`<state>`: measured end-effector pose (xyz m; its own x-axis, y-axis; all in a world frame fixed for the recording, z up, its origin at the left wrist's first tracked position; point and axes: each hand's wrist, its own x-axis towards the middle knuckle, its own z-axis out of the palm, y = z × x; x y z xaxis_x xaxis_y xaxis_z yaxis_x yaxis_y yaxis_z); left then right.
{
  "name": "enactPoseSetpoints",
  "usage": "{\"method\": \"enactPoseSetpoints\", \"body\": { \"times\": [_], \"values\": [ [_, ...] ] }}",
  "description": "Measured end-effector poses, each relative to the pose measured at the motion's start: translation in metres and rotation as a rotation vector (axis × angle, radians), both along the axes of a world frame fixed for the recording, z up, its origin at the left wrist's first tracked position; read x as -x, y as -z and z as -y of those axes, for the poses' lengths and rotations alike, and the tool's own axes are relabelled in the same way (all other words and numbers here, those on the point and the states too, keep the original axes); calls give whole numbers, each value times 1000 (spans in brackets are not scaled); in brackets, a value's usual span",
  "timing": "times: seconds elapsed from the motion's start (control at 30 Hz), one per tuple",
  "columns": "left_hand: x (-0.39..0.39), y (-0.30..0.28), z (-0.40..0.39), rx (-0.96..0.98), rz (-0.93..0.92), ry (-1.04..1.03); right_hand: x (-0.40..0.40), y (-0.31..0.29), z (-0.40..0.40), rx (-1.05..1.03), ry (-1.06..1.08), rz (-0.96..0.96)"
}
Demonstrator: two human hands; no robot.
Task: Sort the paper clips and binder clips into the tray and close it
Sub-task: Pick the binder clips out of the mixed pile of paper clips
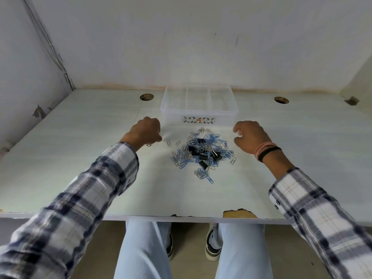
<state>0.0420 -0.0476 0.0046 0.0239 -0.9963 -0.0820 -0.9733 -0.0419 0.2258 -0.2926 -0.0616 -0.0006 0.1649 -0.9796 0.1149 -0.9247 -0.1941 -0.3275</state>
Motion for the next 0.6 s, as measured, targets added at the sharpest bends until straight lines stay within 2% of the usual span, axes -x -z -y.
{"method": "enactPoseSetpoints", "body": {
  "times": [0.07,0.2,0.33,0.43,0.53,0.6],
  "values": [
    [17,-2,-6,94,-18,81,-18,-8,-12,-100,-62,133],
    [61,-2,-23,-11,-301,255,-44,-16,-36,-314,-164,52],
    [83,10,-27,-36,-245,271,-49,-8,-42,-296,-139,24],
    [83,13,-26,-27,-292,261,-47,-6,-42,-272,-137,69],
    [79,13,-26,-3,-336,248,-37,-5,-42,-321,-97,192],
    [75,13,-26,29,-360,228,-30,-10,-44,-397,-93,348]
  ]
}}
